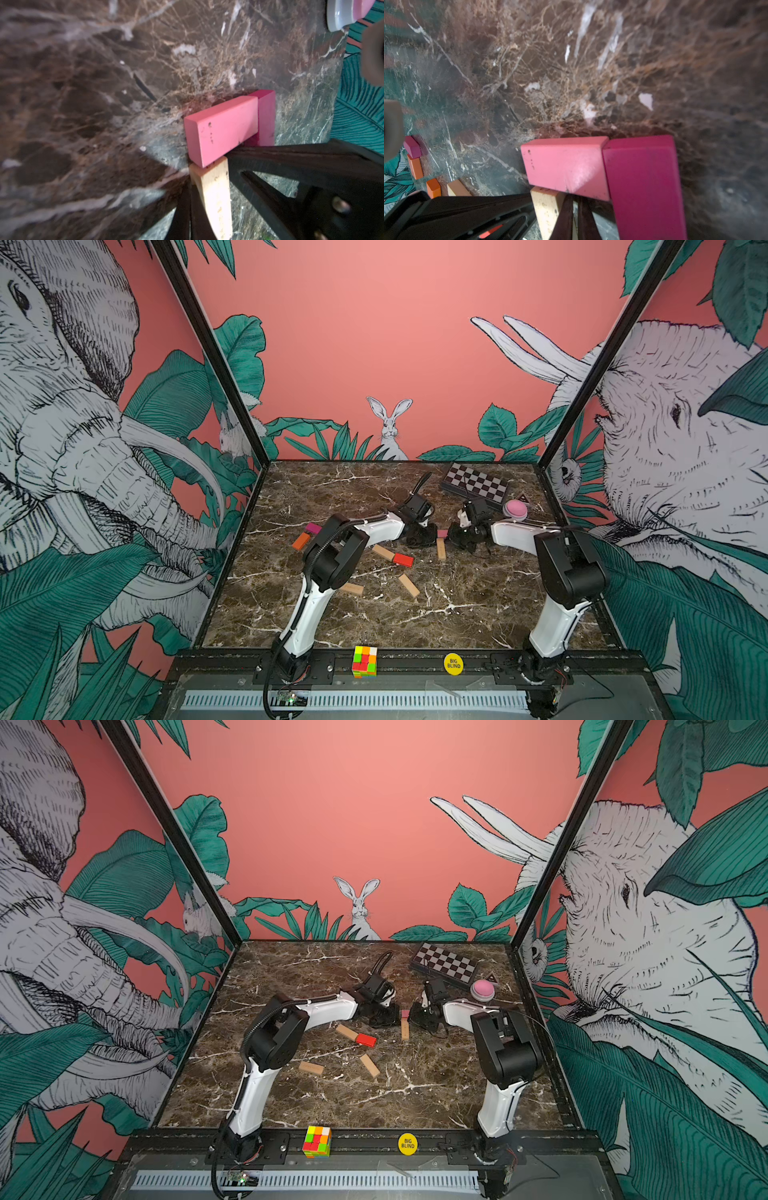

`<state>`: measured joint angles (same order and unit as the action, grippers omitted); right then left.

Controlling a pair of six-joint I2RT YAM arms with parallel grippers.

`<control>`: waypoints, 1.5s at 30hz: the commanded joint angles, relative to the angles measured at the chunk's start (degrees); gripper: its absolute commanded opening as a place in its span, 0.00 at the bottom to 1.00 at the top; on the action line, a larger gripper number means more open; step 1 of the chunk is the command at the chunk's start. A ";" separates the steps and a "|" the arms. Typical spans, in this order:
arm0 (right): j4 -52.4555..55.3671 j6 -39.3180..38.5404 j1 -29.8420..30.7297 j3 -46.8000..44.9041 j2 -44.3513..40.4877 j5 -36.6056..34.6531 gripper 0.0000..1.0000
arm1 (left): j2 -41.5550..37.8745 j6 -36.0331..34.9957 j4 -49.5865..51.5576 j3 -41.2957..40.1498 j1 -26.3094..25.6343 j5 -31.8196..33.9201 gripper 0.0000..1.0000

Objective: Assemble the letter p with building blocks
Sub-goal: Assemble the building block at the center of the board.

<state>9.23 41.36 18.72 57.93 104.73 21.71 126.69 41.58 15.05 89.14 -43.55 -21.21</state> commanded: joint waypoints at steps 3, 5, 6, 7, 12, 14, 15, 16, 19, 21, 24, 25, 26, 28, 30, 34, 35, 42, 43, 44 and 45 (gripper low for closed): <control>0.62 -0.41 0.00 0.13 1.09 -0.12 0.09 | 1.79 0.07 2.27 0.92 0.35 0.49 0.07; 0.61 -0.41 0.00 0.16 1.13 -0.19 0.10 | 1.98 0.03 2.33 1.27 0.38 0.55 0.07; 0.67 -0.41 -0.02 0.14 1.24 -0.25 0.10 | 2.02 0.04 2.35 1.48 0.32 0.56 0.07; 0.67 -0.41 0.00 0.15 1.18 -0.20 0.10 | 2.23 -0.03 2.57 1.70 0.31 0.56 0.07; 0.70 -0.50 -0.09 0.39 1.27 -0.22 0.09 | 2.43 -0.06 2.92 2.22 0.31 0.47 0.07; 0.92 -0.58 -0.09 0.48 1.29 -0.23 0.10 | 2.18 0.05 2.90 1.85 0.34 0.38 0.07; 0.83 -0.67 -0.13 0.49 1.41 -0.19 0.09 | 2.08 0.08 2.88 1.58 0.39 0.47 0.07; 0.78 -0.67 -0.17 0.48 1.49 -0.19 0.09 | 1.91 0.12 2.63 1.23 0.35 0.40 0.07; 0.79 -0.67 -0.26 0.49 1.65 -0.20 0.09 | 1.64 0.32 2.20 0.26 0.36 0.38 0.08; 0.78 -0.67 -0.35 0.63 1.72 -0.27 0.10 | 1.63 0.42 2.08 0.09 0.34 0.34 0.07; 0.93 -0.76 -0.39 0.83 1.88 -0.13 0.10 | 1.76 0.46 1.94 0.09 0.38 0.23 0.08; 1.02 -0.71 -0.51 0.96 1.88 -0.15 0.09 | 1.80 0.45 1.87 0.07 0.39 0.19 0.08; 1.05 -0.80 -0.52 1.04 1.97 -0.16 0.09 | 1.76 0.45 1.85 0.08 0.39 0.21 0.08; 1.06 -0.85 -0.48 1.13 1.97 -0.14 0.10 | 1.79 0.48 1.85 0.07 0.34 0.17 0.08; 1.13 -0.93 -0.66 1.30 2.18 -0.12 0.09 | 1.78 0.44 1.87 0.07 0.37 0.21 0.08; 1.14 -0.83 -0.60 1.17 2.24 -0.15 0.10 | 1.80 0.47 1.83 -0.15 0.38 0.12 0.08; 1.14 -0.85 -0.61 1.08 2.15 -0.11 0.09 | 1.67 0.57 1.83 -0.20 0.36 0.16 0.08; 1.45 -0.76 -0.71 0.54 1.27 -0.67 0.10 | 1.02 0.81 2.24 -0.54 0.37 1.00 0.08; 1.45 -0.76 -0.77 0.44 1.14 -0.72 0.10 | 0.85 0.71 2.32 -0.68 0.40 1.16 0.08; 1.47 -0.67 -0.78 0.30 0.99 -0.79 0.10 | 0.67 0.74 2.40 -0.86 0.39 1.26 0.08; 1.46 -0.67 -0.78 0.17 0.87 -0.86 0.10 | 0.51 0.69 2.53 -1.02 0.38 1.25 0.08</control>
<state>9.26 41.15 18.24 58.87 105.51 22.06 127.79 41.87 14.61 90.37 -43.18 -21.76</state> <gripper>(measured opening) 0.096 0.076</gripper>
